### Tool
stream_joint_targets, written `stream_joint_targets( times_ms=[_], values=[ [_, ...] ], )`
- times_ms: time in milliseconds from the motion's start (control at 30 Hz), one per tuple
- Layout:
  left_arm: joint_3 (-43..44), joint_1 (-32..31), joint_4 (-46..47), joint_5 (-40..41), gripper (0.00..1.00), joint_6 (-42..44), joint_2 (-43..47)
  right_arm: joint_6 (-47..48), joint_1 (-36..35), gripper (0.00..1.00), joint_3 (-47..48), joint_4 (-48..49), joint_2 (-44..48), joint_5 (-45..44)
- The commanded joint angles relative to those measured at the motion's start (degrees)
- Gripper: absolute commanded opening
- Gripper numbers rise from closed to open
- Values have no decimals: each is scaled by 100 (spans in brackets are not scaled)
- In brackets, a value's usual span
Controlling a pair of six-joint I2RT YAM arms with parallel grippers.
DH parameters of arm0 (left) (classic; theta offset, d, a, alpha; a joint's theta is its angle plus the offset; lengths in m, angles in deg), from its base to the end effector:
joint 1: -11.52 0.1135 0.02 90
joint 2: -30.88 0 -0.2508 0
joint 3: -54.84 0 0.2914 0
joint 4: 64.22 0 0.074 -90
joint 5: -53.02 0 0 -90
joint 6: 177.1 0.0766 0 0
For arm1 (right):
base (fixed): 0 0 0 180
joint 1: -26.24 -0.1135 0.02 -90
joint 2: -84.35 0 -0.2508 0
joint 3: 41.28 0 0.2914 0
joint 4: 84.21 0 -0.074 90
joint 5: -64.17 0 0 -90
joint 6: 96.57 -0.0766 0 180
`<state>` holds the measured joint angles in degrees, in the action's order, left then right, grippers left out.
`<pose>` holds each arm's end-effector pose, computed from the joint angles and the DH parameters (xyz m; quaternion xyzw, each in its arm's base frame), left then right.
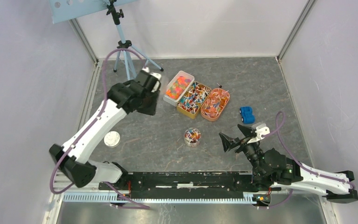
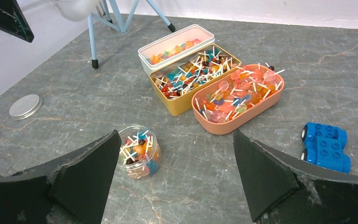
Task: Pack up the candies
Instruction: Place the spatula at the center of the board.
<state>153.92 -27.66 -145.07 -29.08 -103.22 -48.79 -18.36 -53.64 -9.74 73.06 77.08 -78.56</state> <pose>0.2559 -0.1950 0.3254 0.1766 0.9507 -0.0551 0.2490 0.0876 0.1440 0.2682 -0.0862 0.6960 0.2447 0.6695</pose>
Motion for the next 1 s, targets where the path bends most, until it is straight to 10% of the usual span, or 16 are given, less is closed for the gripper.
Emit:
stream_joint_targets(
  times_ms=[0,267,967],
  values=[
    [-929,542,1290,1023,2,-298,751,-103,-27,98,-66,184,68,-111],
    [-2414,1346,2939,338,2,-1090,885,-57,-25,98,-39,377,-336,31],
    [-2169,1719,4099,755,9,-1388,-2025,37,-28,98,202,-90,-91,-70]
  ],
)
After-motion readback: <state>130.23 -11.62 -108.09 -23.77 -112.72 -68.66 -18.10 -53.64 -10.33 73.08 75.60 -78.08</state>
